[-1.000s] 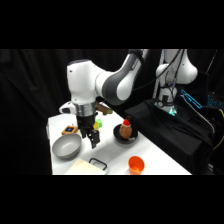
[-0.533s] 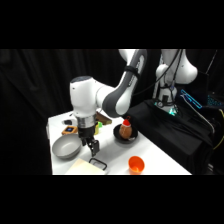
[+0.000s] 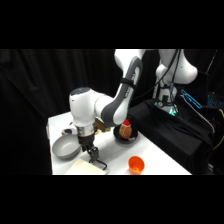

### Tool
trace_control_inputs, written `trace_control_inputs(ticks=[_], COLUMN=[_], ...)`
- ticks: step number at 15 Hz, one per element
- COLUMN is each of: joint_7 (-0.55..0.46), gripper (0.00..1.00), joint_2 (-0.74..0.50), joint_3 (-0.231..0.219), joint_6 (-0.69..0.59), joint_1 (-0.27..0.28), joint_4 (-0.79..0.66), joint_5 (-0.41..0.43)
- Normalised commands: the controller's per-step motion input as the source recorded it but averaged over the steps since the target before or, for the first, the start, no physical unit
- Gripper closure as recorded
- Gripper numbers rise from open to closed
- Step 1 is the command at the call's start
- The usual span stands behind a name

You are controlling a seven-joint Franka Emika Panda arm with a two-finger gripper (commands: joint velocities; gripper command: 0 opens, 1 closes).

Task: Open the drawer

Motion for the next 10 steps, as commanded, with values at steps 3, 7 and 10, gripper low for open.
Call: trace_control_inputs(ticks=[3, 7, 10], joint_7=[-0.05, -0.06, -0.07], gripper=[0.00, 0.00, 0.00], joint_2=[0.21, 0.22, 0.19], joint_3=[0.023, 0.026, 0.039], joint_6=[0.10, 0.12, 0.16], joint_1=[-0.013, -0.017, -0.026], joint_4=[0.25, 0.23, 0.17], joint_5=[-0.023, -0.029, -0.031])
